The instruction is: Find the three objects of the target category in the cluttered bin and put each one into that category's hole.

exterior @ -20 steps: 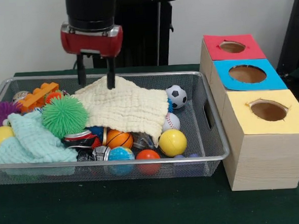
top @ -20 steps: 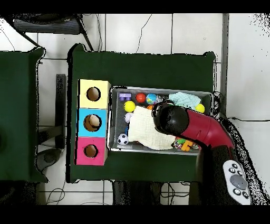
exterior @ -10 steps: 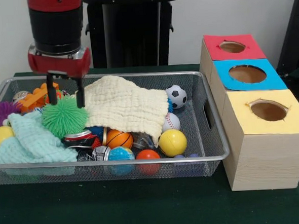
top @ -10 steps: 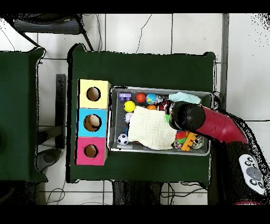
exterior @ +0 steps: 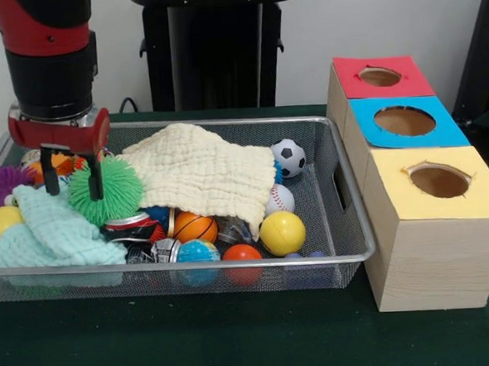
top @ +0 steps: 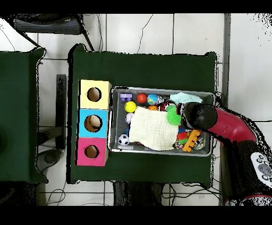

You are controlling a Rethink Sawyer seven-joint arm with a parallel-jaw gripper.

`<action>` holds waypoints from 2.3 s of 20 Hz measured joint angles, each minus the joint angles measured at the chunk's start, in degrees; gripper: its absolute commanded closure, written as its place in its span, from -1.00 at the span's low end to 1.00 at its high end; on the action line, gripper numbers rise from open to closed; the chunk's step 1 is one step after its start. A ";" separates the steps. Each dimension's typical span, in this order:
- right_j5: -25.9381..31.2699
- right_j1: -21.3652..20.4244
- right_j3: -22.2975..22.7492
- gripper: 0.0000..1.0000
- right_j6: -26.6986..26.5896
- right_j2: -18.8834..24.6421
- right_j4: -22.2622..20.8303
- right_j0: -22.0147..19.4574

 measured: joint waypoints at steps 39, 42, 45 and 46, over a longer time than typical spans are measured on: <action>-6.62 5.36 -3.26 1.00 0.00 0.98 -10.26 -0.11; -6.62 3.55 -1.08 1.00 0.00 1.54 -9.62 -0.55; -6.62 0.55 2.44 1.00 0.00 2.66 -8.36 -1.37; -6.62 -1.82 5.06 1.00 0.00 3.40 -7.22 -1.80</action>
